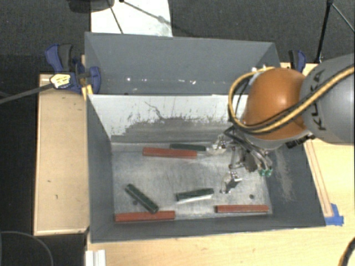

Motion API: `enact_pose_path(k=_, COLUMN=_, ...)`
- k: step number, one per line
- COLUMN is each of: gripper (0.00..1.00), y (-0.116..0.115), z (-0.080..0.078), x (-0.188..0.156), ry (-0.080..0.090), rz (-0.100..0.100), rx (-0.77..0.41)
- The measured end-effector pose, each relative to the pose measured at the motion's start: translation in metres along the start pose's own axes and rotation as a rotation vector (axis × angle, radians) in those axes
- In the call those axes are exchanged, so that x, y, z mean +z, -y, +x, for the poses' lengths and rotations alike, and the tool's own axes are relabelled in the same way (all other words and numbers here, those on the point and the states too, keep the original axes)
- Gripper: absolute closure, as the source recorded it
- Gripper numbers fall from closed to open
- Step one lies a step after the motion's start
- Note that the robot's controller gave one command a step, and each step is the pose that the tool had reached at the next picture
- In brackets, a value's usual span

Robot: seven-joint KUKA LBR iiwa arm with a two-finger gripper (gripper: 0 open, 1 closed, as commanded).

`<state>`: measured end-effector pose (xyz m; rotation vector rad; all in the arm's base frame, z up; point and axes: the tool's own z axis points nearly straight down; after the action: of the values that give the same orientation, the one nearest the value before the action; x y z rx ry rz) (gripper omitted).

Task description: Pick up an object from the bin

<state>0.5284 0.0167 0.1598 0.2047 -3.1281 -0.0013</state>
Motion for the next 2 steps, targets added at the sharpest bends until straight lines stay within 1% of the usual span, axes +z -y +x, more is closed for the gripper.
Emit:
enact_pose_path(k=1, gripper=1.00, y=-0.0133, z=0.0028, x=0.0828, ry=0.007, rz=0.002, rx=-0.051)
enact_pose_path(k=2, gripper=0.00, y=-0.0141, z=-0.0030, x=0.0821, ry=0.035, rz=0.002, rx=-0.050)
